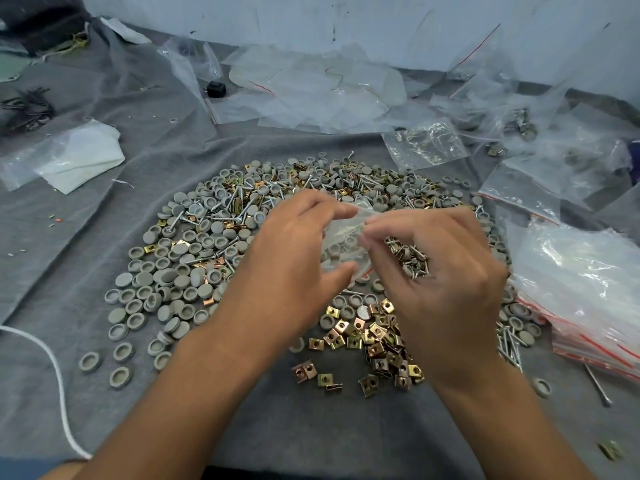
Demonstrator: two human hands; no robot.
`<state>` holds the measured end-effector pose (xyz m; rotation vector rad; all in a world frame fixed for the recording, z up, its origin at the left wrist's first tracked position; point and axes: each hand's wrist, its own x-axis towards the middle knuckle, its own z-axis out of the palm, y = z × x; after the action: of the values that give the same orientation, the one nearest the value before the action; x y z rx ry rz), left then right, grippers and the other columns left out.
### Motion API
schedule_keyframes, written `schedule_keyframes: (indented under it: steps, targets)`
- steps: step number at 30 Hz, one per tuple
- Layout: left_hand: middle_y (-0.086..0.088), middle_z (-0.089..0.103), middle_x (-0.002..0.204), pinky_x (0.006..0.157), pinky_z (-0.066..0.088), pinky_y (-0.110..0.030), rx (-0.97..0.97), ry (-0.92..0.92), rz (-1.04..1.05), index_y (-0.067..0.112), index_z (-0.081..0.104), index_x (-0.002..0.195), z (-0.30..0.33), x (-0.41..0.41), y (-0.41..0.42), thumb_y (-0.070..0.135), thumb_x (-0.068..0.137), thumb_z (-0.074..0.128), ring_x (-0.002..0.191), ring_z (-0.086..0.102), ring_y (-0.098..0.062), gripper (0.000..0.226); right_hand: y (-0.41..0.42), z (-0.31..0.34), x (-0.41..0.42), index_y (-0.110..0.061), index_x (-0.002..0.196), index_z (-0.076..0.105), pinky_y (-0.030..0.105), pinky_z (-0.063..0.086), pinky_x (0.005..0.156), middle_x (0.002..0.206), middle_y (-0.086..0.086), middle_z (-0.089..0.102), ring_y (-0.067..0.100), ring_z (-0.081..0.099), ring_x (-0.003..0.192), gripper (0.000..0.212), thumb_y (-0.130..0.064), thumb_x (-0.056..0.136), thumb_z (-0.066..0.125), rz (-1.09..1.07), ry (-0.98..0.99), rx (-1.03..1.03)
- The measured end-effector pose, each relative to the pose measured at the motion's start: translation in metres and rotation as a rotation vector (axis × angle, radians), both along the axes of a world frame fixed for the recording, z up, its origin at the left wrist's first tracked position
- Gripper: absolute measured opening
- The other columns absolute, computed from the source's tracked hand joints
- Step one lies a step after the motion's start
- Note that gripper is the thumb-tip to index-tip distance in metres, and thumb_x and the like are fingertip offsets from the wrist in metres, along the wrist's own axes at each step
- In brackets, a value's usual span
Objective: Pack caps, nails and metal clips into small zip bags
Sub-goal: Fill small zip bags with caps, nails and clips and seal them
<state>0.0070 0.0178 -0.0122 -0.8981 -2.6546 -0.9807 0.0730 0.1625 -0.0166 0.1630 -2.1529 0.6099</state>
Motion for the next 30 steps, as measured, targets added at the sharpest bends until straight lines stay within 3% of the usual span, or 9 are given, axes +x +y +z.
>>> schedule_keyframes:
  steps: [2,4,6,8,15,19,25,30]
  targets:
    - [0.021,0.05,0.119,0.092,0.041,-0.019,0.017,0.01,0.015,0.03,0.059,0.132,0.001,-0.001,-0.002,0.041,0.079,0.076,0.098,0.046,0.0,0.057,0.002,0.002,0.004,-0.018,0.089,0.071,0.012,0.039,0.076,0.086,-0.012,0.066,0.005,0.054,0.077,0.007,-0.016,0.089,0.077,0.104,-0.094,-0.025]
    - [0.018,0.052,0.119,0.092,0.04,-0.018,0.038,0.018,0.026,0.027,0.06,0.131,0.001,-0.003,-0.004,0.036,0.077,0.079,0.096,0.045,0.001,0.057,0.003,0.001,0.008,-0.031,0.086,0.066,0.016,0.044,0.07,0.082,-0.019,0.061,0.003,0.055,0.074,0.01,-0.03,0.086,0.075,0.274,-0.441,-0.031]
    - [0.012,0.055,0.12,0.092,0.038,-0.016,0.038,0.029,0.038,0.024,0.062,0.13,0.0,-0.005,-0.006,0.026,0.077,0.083,0.095,0.044,0.0,0.057,-0.001,-0.007,0.009,-0.034,0.09,0.063,0.028,0.051,0.073,0.085,-0.019,0.063,0.002,0.058,0.079,0.02,-0.047,0.081,0.076,0.339,-0.894,0.088]
    - [0.01,0.056,0.12,0.091,0.034,-0.014,0.03,0.032,0.046,0.023,0.062,0.129,-0.001,-0.006,-0.006,0.021,0.075,0.084,0.094,0.043,0.0,0.058,-0.007,-0.017,0.009,-0.037,0.1,0.061,0.033,0.053,0.078,0.089,-0.019,0.062,0.001,0.058,0.084,0.033,-0.055,0.078,0.077,0.319,-1.064,0.263]
    - [0.014,0.053,0.121,0.09,0.033,-0.014,0.024,0.038,0.047,0.026,0.061,0.129,-0.003,-0.005,-0.005,0.024,0.077,0.083,0.096,0.043,0.0,0.057,-0.011,-0.018,0.004,-0.037,0.111,0.062,0.032,0.051,0.081,0.1,-0.016,0.064,0.009,0.061,0.096,0.024,-0.042,0.09,0.071,0.249,-1.021,0.28]
    - [0.015,0.054,0.12,0.092,0.034,-0.015,0.035,0.033,0.049,0.026,0.062,0.129,-0.003,-0.006,-0.005,0.023,0.076,0.084,0.095,0.044,-0.001,0.058,-0.014,-0.017,0.005,-0.035,0.101,0.062,0.035,0.05,0.079,0.103,-0.013,0.058,0.012,0.059,0.101,0.007,-0.039,0.096,0.059,0.214,-0.971,0.362]
    - [0.013,0.056,0.12,0.093,0.037,-0.018,0.055,0.041,0.048,0.024,0.063,0.127,-0.003,-0.006,-0.006,0.021,0.075,0.084,0.094,0.044,-0.001,0.056,-0.019,-0.021,0.006,-0.037,0.105,0.062,0.032,0.045,0.079,0.107,-0.016,0.058,0.007,0.054,0.104,0.026,-0.058,0.089,0.063,0.227,-0.953,0.325]
    - [0.014,0.055,0.119,0.091,0.036,-0.016,0.051,0.037,0.048,0.025,0.063,0.128,-0.003,-0.006,-0.006,0.023,0.076,0.084,0.095,0.045,-0.002,0.056,-0.018,-0.019,0.006,-0.036,0.1,0.063,0.031,0.043,0.077,0.103,-0.015,0.057,0.009,0.055,0.104,0.013,-0.047,0.094,0.062,0.247,-0.951,0.303]
